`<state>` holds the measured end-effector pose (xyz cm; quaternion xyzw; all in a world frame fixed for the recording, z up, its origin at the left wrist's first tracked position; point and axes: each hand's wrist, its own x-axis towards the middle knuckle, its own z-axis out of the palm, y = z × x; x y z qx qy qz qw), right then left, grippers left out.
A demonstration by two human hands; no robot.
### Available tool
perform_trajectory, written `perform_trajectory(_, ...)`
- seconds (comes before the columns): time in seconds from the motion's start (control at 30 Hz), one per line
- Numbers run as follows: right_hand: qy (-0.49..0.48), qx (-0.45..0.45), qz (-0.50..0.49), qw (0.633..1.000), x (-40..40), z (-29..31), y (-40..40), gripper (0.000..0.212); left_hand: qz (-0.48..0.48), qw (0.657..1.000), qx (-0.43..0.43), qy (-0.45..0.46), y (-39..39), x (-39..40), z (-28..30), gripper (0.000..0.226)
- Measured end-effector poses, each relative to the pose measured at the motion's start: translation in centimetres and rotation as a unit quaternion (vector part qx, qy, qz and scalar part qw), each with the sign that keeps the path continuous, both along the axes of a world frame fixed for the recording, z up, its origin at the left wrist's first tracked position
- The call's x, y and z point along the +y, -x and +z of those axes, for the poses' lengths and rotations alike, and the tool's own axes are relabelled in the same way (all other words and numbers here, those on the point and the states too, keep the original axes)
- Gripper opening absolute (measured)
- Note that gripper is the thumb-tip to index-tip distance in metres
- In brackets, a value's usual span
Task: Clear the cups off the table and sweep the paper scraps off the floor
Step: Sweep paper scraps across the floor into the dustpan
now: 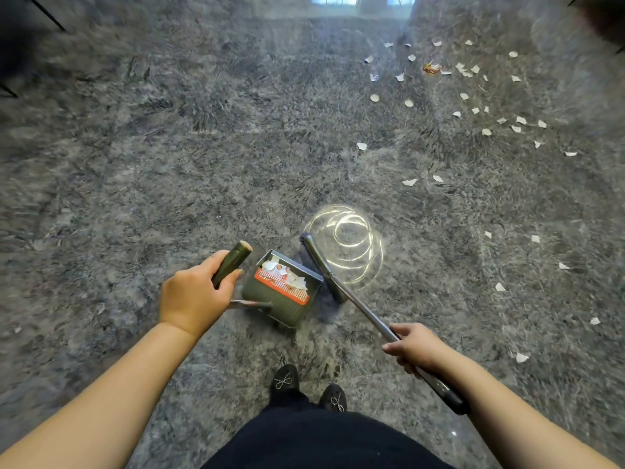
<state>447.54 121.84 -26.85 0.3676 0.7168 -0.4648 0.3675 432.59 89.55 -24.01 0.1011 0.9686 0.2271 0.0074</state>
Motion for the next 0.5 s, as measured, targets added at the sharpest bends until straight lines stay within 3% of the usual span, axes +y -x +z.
perform_trajectory(0.27,0.004,0.050,-0.018,0.999,0.8,1.3,7.9,0.029,0.061,0.998,-0.014,-0.025,6.4,-0.1,3.3,0.038)
perform_trajectory(0.5,0.035,0.073,-0.036,0.996,4.3,2.1,20.5,0.030,0.089,0.996,-0.005,-0.031,17.1,3.0,4.9,0.036)
